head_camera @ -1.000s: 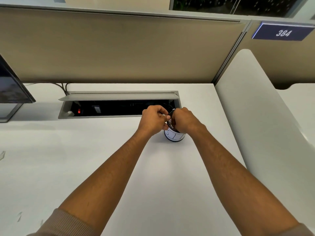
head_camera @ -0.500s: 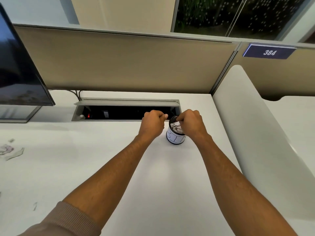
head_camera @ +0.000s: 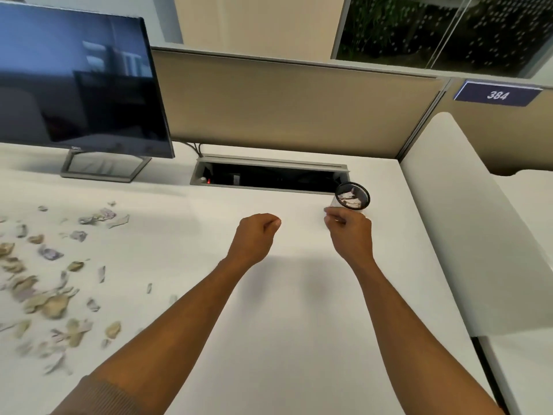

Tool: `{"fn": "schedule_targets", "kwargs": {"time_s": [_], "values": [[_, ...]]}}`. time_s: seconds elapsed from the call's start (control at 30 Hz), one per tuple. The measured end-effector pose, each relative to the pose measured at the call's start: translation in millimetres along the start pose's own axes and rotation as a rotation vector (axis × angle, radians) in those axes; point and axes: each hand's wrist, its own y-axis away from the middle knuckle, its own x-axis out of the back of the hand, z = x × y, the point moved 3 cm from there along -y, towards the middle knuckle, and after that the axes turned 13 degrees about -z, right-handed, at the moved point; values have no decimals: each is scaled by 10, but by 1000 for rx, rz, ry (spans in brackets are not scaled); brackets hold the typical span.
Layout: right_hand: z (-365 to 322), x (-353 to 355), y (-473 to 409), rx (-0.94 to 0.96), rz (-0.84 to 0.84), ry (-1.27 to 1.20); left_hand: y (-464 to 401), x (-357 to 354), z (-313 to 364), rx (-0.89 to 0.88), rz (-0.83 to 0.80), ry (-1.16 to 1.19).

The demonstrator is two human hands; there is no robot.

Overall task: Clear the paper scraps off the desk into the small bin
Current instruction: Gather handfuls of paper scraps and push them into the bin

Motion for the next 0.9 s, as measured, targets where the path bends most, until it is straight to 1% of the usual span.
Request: {"fn": "schedule_targets", "kwargs": {"time_s": [0.2, 0.37, 0.53, 0.6, 0.77, 0.9], "values": [[-112, -881, 587, 61, -171, -20, 744, 288, -737, 48, 88, -49], [-200, -1606, 915, 95, -278, 27, 1321, 539, -1433, 59, 158, -219], [-303, -2175, 1207, 128, -381, 190, 1793, 767, -2015, 116, 231, -352], [-301, -2350, 1324, 107, -423, 247, 1995, 819, -2219, 131, 252, -421], [-226, -2626, 1607, 91, -493, 331, 2424, 905, -2545, 259, 291, -523], [-138, -2756, 1835, 142, -535, 465, 2627, 948, -2608, 420, 362, -564]]}}
